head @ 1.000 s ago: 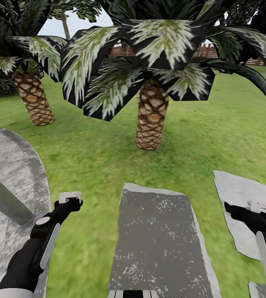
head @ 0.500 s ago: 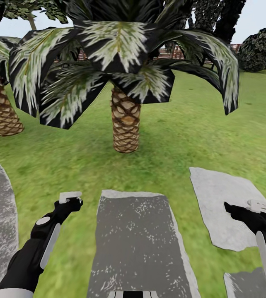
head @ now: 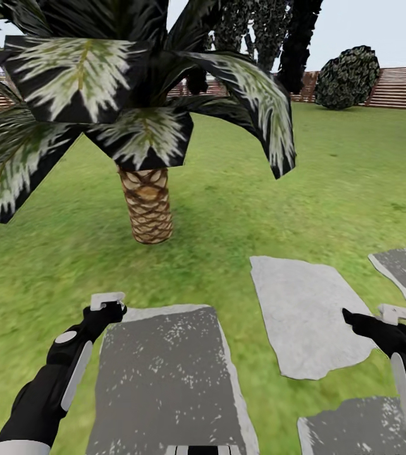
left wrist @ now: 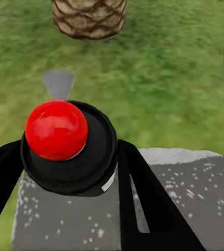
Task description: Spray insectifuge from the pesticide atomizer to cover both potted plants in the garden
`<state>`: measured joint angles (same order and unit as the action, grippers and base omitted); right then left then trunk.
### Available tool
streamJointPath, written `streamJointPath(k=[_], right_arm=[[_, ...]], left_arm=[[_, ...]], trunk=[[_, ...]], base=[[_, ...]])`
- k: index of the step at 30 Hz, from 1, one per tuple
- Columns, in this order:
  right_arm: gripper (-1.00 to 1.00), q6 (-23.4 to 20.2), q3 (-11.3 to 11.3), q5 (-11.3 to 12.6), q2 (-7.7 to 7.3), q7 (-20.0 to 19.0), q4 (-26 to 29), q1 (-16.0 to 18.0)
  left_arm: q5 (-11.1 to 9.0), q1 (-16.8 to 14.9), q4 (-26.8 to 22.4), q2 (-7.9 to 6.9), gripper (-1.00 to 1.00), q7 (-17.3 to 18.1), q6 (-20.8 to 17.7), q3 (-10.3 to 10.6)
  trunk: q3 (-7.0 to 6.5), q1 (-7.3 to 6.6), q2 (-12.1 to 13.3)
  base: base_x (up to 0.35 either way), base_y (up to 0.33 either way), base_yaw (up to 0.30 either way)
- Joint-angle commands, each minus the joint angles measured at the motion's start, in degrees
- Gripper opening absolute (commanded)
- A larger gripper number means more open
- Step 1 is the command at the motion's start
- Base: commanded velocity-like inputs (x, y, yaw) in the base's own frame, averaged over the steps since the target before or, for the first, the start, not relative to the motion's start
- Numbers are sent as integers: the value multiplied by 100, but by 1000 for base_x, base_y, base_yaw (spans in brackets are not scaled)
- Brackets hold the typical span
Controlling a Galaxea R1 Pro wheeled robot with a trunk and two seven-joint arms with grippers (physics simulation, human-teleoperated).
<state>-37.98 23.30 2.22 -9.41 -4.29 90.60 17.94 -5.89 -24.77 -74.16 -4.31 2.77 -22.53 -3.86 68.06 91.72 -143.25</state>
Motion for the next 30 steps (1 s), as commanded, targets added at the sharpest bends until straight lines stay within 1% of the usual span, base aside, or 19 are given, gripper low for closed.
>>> streamJointPath(k=[1, 10, 26, 30], right_arm=[[100, -26, 12, 21, 1, -19, 2, 5], [100, -31, 50, 26, -7, -18, 2, 8], [100, -31, 52, 28, -8, -19, 2, 8], [100, -32, 52, 31, -8, -19, 2, 8]], left_arm=[[-60, -1, -11, 0, -100, 13, -41, -10], [-61, -1, -11, 0, -100, 13, -41, -1], [-61, -1, -11, 0, -100, 13, -41, -1], [-61, -1, -11, 0, -100, 13, -41, -1]], trunk=[[3, 0, -2], [-3, 0, -2], [-40, 0, -2], [-50, 0, -2]], base=[[111, -310, -138], [81, -307, -56], [5, -302, -239], [0, -176, -258]])
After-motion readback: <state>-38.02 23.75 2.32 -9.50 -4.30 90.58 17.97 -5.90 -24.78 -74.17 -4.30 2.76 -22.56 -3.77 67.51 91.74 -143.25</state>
